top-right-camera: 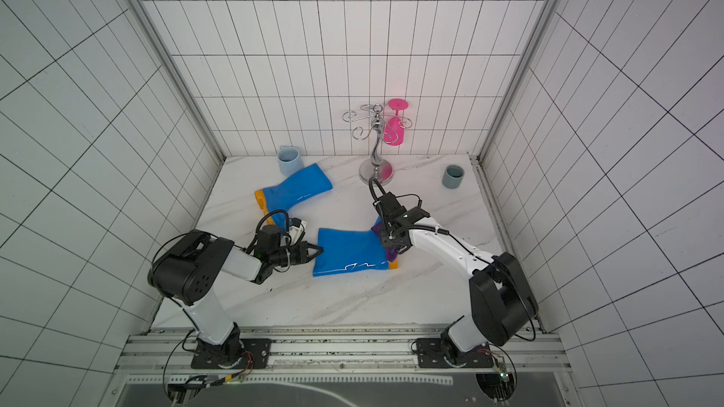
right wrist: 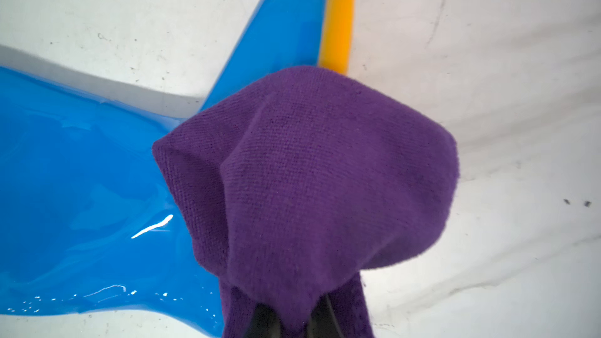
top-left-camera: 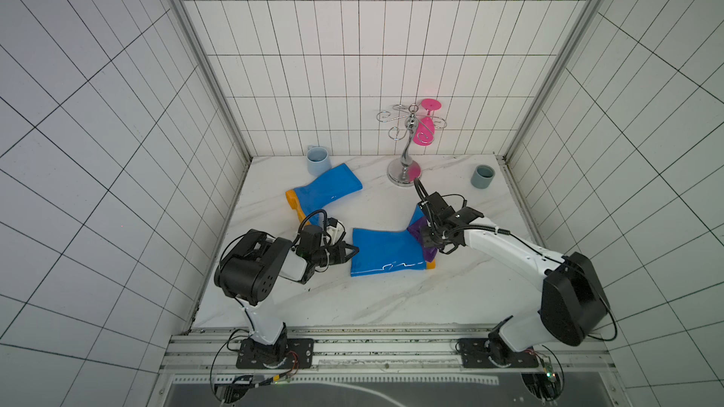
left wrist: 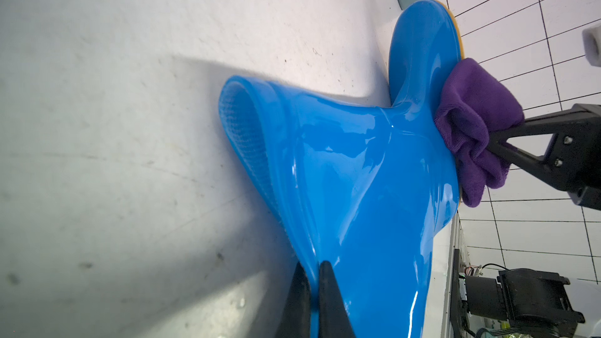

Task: Wipe the rubber boots with a cloth
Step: Wipe the dirt off the rubber boot.

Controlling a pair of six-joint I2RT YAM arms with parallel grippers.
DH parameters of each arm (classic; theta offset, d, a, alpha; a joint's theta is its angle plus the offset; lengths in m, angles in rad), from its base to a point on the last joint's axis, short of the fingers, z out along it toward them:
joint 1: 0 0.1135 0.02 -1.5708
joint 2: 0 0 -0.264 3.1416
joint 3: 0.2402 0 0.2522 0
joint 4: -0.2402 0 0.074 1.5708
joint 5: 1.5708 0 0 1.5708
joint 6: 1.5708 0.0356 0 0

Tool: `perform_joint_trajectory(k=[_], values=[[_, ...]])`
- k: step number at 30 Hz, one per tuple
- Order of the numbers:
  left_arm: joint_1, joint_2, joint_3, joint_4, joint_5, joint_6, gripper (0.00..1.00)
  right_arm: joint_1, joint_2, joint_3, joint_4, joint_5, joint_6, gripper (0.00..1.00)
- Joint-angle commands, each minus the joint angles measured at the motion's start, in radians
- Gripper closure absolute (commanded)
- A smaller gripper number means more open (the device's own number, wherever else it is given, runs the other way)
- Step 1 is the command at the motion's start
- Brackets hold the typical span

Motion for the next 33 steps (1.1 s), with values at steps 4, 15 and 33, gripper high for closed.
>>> perform_joint_trajectory(k=[4, 15, 33], values=[[-0.016, 0.043, -0.030, -0.088, 0.002, 0.001, 1.00, 0.072, 0.103, 0.025, 0.148, -0.113, 0.046, 1.00], [-0.016, 0.048, -0.027, -0.088, 0.002, 0.001, 1.00, 0.247, 0.373, 0.336, 0.228, -0.237, 0.059, 1.00], [-0.014, 0.046, -0.029, -0.089, -0.001, -0.001, 1.00, 0.342, 0.291, 0.117, 0.252, -0.211, 0.186, 1.00]])
